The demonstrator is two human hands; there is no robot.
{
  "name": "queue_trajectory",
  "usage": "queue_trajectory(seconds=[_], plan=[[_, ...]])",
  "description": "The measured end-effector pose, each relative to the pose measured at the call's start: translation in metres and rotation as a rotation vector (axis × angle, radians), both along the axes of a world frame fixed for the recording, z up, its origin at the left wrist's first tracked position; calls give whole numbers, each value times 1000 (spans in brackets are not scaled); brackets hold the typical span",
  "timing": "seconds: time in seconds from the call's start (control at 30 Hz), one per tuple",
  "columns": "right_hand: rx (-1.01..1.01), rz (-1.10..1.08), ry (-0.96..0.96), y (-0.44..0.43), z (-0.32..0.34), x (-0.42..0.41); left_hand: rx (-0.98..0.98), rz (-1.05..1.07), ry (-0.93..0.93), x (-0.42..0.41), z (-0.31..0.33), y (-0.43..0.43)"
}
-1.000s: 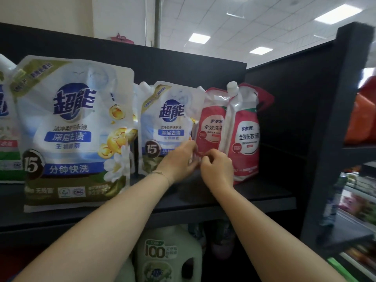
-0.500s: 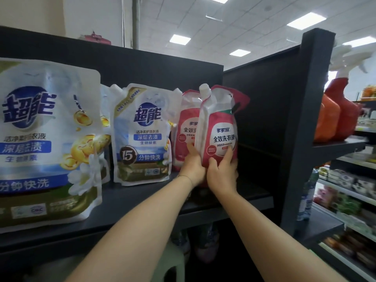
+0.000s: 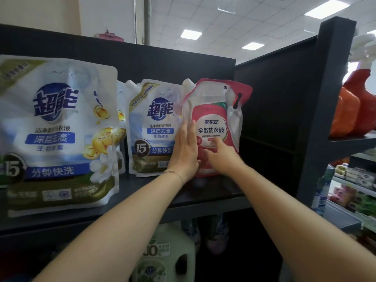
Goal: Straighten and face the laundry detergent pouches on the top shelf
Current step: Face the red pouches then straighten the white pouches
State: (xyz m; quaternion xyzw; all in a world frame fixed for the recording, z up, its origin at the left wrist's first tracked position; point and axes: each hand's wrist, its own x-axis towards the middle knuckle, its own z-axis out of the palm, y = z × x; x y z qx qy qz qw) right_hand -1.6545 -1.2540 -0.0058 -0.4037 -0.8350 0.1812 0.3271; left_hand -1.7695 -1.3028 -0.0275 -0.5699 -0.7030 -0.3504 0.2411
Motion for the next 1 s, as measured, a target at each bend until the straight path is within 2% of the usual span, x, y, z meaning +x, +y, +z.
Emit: queue_trajectory(seconds=[0.1,0.17,0.33,0.5,0.63,0.8,1.0], plan=[[145,-115,-90,-10,9,11,-87,62,260,3,5,-14],[244,-121,-85,-24,8,10,-124,63,292,3,8,-27],[398,77,60,-66,0,-15,-103,115,400,-8,11,-75],[573,176,144,-114,0,-50,-41,188,500,-32,18,-144],[681,273,248,-161,-2,-81,-10,272,537,-60,16,-204],[816,393,297,-213,-8,-115,9,361,420,-88,1,-274],[849,555,305,-272,-18,-159,-139,514,359,-123,-7,-347]])
